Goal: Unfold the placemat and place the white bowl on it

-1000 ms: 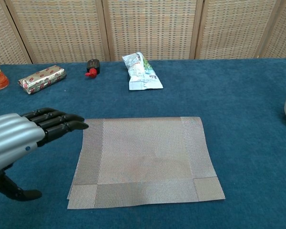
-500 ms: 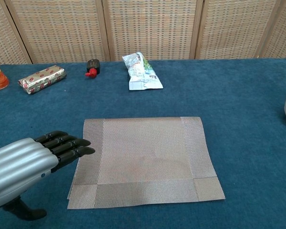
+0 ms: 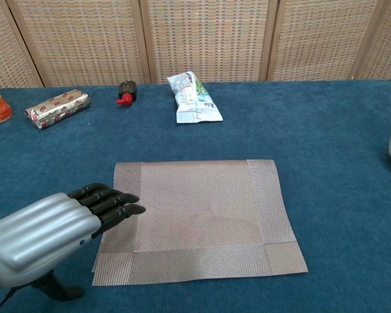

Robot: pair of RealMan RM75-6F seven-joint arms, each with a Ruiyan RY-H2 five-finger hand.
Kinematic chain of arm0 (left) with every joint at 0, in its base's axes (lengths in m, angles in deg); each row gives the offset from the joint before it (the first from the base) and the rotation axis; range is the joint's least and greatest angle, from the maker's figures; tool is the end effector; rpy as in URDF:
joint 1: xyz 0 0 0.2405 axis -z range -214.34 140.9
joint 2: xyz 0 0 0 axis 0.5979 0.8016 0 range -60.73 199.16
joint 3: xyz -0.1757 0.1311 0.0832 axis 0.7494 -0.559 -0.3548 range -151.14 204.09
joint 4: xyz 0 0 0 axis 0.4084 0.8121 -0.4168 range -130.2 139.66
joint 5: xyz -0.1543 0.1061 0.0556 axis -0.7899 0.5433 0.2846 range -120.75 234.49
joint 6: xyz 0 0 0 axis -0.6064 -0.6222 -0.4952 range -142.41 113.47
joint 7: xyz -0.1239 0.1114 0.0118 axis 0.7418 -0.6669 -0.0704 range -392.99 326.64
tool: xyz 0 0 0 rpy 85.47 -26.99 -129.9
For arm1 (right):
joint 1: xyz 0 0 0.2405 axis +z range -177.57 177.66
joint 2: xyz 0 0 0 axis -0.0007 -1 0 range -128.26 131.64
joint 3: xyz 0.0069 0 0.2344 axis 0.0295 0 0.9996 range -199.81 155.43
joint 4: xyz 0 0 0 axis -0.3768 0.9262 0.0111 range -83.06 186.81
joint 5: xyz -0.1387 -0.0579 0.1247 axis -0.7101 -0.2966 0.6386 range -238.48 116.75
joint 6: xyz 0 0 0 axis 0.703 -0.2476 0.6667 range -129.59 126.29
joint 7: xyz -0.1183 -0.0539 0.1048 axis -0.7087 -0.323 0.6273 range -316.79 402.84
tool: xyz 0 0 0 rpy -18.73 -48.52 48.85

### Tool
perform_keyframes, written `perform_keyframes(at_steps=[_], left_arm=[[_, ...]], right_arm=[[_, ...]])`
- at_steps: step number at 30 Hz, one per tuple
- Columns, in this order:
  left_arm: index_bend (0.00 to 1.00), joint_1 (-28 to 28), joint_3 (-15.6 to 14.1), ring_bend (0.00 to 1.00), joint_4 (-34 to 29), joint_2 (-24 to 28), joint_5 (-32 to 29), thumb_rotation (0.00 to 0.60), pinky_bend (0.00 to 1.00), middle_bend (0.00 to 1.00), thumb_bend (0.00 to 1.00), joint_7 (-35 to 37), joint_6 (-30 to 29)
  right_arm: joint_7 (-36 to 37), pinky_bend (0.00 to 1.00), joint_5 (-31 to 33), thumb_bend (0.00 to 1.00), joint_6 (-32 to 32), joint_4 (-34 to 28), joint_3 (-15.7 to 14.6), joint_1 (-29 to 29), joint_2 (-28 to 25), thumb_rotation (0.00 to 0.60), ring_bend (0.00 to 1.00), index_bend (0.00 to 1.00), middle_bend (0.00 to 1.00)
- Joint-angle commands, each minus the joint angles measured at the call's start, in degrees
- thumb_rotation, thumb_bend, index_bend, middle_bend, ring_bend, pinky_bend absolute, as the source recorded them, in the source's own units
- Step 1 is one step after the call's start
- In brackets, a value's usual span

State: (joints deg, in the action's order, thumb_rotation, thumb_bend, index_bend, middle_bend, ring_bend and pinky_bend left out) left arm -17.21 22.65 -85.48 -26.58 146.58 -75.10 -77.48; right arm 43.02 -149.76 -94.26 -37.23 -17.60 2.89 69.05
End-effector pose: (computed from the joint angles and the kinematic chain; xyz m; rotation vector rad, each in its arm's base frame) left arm -0.1494 0.1913 -0.0622 -2.1262 -0.6152 -0.7918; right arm -0.2795 -0.1954 0.1729 1.3123 -0.7840 1.0048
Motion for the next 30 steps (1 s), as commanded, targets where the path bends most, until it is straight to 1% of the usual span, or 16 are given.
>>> perform_keyframes(at_steps=[1, 10, 17, 21, 28, 30], left_arm=[[0.0, 0.1, 0.0, 0.0, 0.5, -0.5, 0.0, 0.6, 0.0, 0.0, 0.03, -0.5, -0.3], [0.0, 0.3, -0.5, 0.0, 1.8, -1.4, -0.3, 0.6, 0.0, 0.0, 0.03, -1.5, -0.6], [0.0, 0.8, -0.1, 0.0, 3.4, -2.5, -0.8, 0.6, 0.0, 0.0, 0.06, -1.2, -0.5], [0.0, 1.3, -0.3, 0.0, 4.1, -3.6, -0.5, 0.6, 0.0, 0.0, 0.13, -0.1, -0.3], [0.0, 1.6, -1.0, 0.0, 4.7, -4.0, 0.9, 0.6, 0.0, 0.0, 0.28, 1.0, -0.9], [0.01, 1.7, -1.3, 0.0, 5.0, -4.0, 1.5, 0.6, 0.0, 0.0, 0.31, 1.8, -1.2]], right_arm=[[0.2, 0.0, 0.0, 0.14, 0.1, 0.0, 0.1, 0.0, -0.1, 0.6, 0.0, 0.11, 0.0], [0.6, 0.0, 0.0, 0.14, 0.0, -0.1, 0.3, -0.2, -0.2, 0.6, 0.0, 0.11, 0.0], [0.7, 0.0, 0.0, 0.14, 0.1, 0.0, 0.4, -0.2, -0.1, 0.6, 0.0, 0.11, 0.0], [1.0, 0.0, 0.0, 0.14, 0.3, -0.1, 0.4, -0.2, -0.2, 0.6, 0.0, 0.11, 0.0], [1.3, 0.0, 0.0, 0.14, 0.5, -0.1, 0.4, -0.2, -0.2, 0.6, 0.0, 0.11, 0.0], [1.4, 0.0, 0.0, 0.14, 0.6, -0.1, 0.4, -0.2, -0.2, 0.6, 0.0, 0.11, 0.0]])
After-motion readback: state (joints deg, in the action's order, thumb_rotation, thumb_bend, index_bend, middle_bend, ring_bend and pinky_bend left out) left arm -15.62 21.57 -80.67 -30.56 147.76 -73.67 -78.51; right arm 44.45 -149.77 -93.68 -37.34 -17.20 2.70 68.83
